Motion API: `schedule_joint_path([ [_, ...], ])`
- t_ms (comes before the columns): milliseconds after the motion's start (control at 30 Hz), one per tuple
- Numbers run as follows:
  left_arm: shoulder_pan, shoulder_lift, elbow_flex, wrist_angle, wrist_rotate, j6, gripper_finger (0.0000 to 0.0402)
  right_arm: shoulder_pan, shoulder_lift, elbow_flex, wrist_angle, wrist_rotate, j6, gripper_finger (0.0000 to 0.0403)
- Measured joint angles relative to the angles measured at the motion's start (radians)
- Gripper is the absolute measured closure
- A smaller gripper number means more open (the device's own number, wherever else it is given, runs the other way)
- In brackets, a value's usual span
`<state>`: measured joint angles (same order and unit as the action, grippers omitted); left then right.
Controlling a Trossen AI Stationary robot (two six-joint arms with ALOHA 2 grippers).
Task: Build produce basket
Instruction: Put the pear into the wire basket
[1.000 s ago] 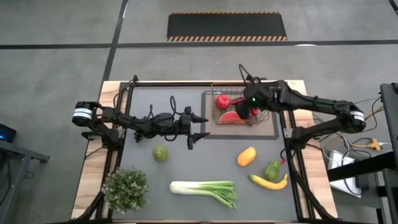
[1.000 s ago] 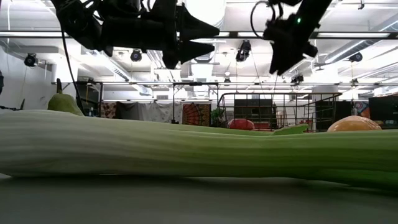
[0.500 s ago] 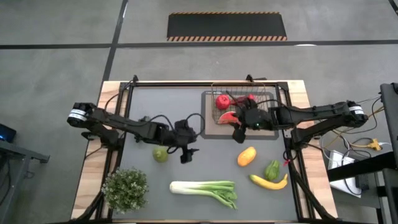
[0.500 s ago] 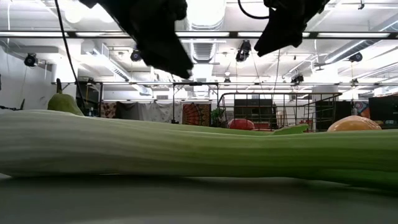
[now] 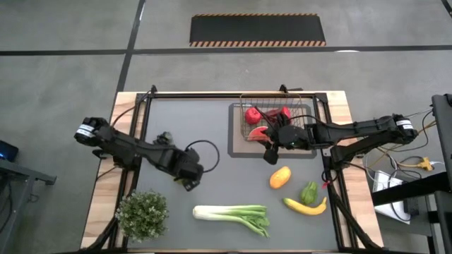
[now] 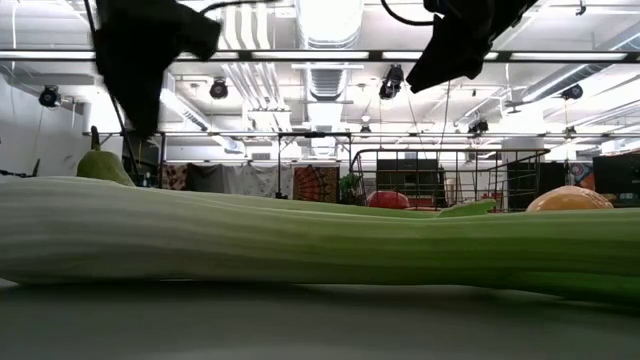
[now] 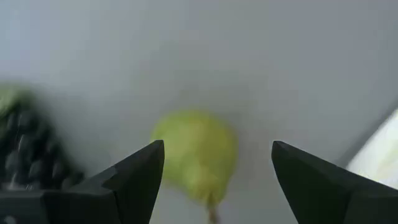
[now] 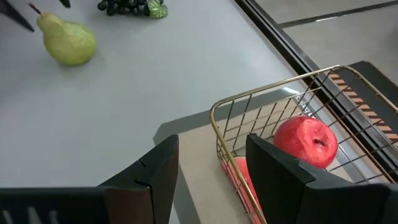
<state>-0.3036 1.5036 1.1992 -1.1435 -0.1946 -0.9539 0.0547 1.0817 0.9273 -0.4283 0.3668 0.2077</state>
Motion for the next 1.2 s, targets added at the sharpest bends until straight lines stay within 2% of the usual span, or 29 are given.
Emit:
schedule_joint_path([
  [133,-0.005,0.0,-0.032,-0.027,0.033,-0.06,0.0123,0.0,0.0,-0.001,0.0,0.0,-0.003,0.0229],
  [300,-0.006,0.004,-0.045,-0.027,0.081,-0.062,0.0123,0.0,0.0,-0.001,0.0,0.0,-0.003,0.0229],
  [767,-0.021,0.017,-0.115,-0.036,0.086,-0.087,0.0132,0.0,0.0,-0.01,-0.001,0.0,-0.003,0.0229],
  [900,-0.021,0.017,-0.128,-0.035,0.086,-0.087,0.0174,0.0,0.0,-0.018,-0.002,0.0,-0.003,0.0229],
  [1200,-0.021,0.014,-0.126,-0.034,0.086,-0.087,0.0314,0.0,0.0,-0.042,0.0,0.0,-0.002,0.0229],
])
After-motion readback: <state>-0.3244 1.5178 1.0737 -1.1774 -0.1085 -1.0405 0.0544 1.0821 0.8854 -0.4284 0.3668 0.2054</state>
